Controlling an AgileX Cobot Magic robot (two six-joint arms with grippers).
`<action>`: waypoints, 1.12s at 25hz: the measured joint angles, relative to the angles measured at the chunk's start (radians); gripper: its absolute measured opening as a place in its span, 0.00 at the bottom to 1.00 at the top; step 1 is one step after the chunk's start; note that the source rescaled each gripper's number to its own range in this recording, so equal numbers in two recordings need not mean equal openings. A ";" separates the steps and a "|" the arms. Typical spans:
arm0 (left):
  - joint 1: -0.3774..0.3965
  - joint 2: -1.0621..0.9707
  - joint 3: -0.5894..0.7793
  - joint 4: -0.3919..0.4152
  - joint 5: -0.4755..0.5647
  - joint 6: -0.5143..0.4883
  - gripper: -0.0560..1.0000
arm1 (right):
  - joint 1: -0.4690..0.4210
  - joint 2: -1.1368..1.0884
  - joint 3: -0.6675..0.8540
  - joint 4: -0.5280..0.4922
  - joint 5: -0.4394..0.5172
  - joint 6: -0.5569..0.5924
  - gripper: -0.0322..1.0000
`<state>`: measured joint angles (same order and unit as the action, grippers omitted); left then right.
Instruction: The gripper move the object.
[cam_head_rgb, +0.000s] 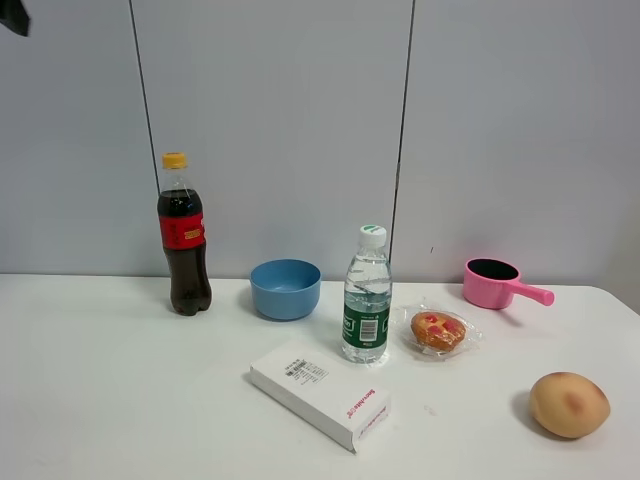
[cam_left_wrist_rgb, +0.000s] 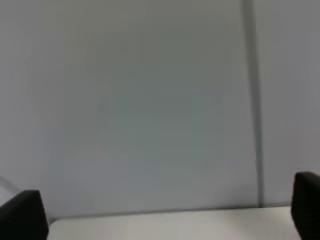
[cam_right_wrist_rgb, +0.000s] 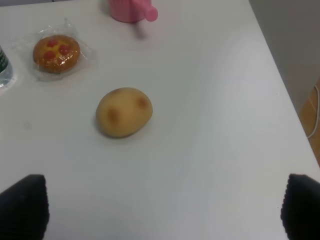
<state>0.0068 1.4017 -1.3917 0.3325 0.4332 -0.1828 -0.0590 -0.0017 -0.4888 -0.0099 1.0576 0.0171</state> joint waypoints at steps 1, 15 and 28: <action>0.023 -0.019 0.000 0.000 0.026 0.000 1.00 | 0.000 0.000 0.000 0.000 0.000 0.000 1.00; 0.072 -0.357 0.094 -0.191 0.393 0.167 1.00 | 0.000 0.000 0.000 0.000 0.000 0.000 1.00; 0.072 -0.998 0.576 -0.324 0.484 0.239 1.00 | 0.000 0.000 0.000 0.000 0.000 0.000 1.00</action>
<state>0.0788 0.4038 -0.8159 0.0085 0.9174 0.0566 -0.0590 -0.0017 -0.4888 -0.0099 1.0576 0.0171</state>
